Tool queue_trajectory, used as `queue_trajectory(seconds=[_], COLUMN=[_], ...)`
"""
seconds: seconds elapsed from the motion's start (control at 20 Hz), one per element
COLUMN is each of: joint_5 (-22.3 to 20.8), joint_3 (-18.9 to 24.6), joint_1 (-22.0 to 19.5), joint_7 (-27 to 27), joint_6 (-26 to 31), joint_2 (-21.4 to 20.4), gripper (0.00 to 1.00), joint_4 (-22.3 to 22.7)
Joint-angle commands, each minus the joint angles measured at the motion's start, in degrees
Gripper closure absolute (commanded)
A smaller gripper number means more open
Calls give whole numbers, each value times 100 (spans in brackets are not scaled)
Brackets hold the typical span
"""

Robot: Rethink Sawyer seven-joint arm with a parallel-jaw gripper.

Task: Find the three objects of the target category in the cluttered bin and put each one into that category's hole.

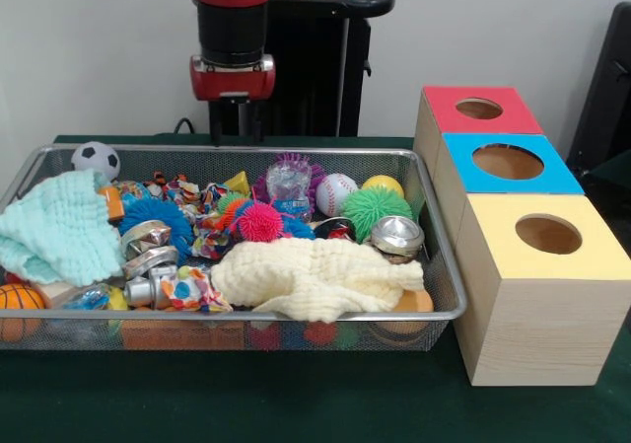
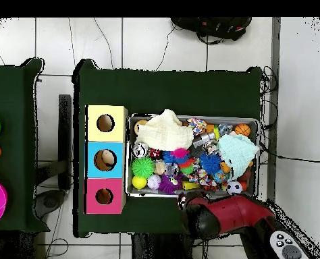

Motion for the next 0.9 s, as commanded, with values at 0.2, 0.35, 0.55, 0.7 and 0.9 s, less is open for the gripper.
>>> queue_trajectory(seconds=[0.2,0.35,0.55,0.7,0.9], joint_5=[224,144,26,-2,-119], joint_3=[564,545,513,564,593], joint_1=[-383,-427,-475,-557,-713], joint_7=[-418,-375,-354,-436,-553], joint_6=[319,207,78,68,-19], joint_2=[279,306,362,370,320], gripper=[0,0,0,0,0], joint_4=[-783,-747,-735,-715,-641])
